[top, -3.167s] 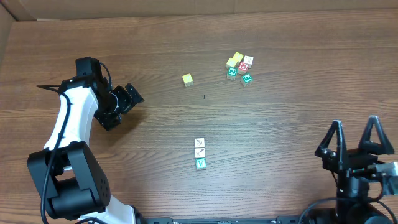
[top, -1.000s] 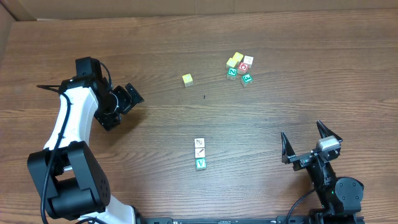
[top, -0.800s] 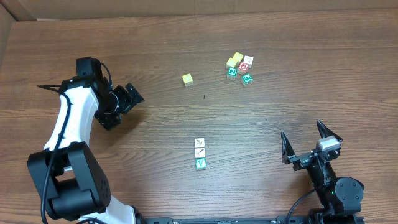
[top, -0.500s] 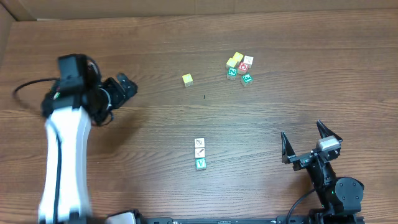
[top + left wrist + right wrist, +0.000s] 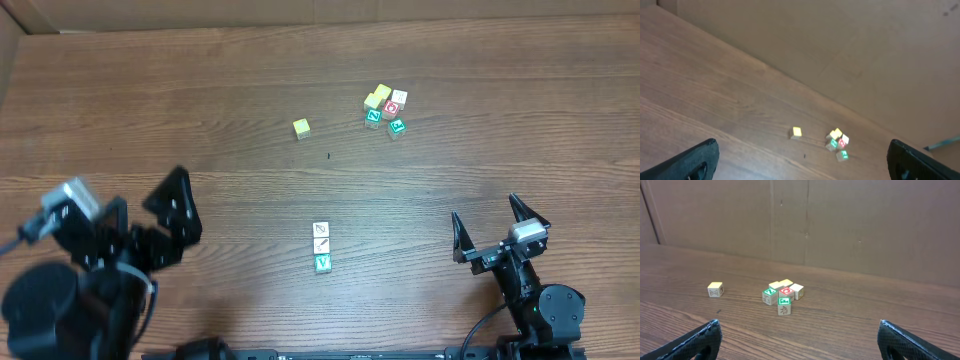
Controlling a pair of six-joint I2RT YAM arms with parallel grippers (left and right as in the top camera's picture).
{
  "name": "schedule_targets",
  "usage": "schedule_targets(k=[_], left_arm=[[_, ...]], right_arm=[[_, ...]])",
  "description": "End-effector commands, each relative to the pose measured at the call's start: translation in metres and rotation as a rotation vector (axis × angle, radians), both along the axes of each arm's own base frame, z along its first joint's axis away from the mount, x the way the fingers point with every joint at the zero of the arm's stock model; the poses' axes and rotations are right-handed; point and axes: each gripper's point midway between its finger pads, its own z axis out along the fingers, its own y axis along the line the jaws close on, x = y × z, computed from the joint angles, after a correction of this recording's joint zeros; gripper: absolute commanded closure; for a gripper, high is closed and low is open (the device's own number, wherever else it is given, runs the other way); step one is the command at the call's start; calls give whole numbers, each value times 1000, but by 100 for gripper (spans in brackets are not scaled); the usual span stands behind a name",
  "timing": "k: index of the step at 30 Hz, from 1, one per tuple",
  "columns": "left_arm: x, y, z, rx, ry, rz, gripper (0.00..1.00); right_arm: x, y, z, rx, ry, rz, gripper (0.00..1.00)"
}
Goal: Flip 3 blocks
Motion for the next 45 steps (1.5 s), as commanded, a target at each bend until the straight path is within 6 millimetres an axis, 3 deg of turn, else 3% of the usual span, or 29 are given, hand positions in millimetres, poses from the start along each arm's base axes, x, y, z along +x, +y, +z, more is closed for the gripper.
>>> schedule_targets(k=[1, 5, 12, 14, 19, 22, 27, 31, 32, 35, 37, 45], left_arm=[[-25, -5, 7, 15, -48, 3, 0], [-62, -2, 10, 46, -120, 60, 0], [-118, 9, -18, 135, -231, 120, 0], [-124, 13, -25, 139, -263, 132, 0], [-113, 12, -26, 134, -345, 118, 0], [-98, 12, -4, 132, -472, 125, 0], [-80, 12, 50, 122, -842, 144, 0], [-78, 13, 61, 116, -1066, 158, 0], [-77, 13, 59, 114, -1103, 160, 0], [-60, 13, 26, 106, -1153, 157, 0], [-37, 14, -7, 108, -1078, 158, 0], [10, 15, -89, 118, -837, 141, 0]], right_arm=[[0, 0, -2, -1, -5, 1, 0], [0, 0, -2, -1, -5, 1, 0], [0, 0, -2, -1, -5, 1, 0], [0, 0, -2, -1, -5, 1, 0], [0, 0, -2, -1, -5, 1, 0], [0, 0, -2, 0, -5, 1, 0], [0, 0, -2, -1, -5, 1, 0], [0, 0, -2, -1, -5, 1, 0], [0, 0, -2, -1, -5, 1, 0], [0, 0, -2, -1, -5, 1, 0], [0, 0, -2, 0, -5, 1, 0], [0, 0, -2, -1, -5, 1, 0]])
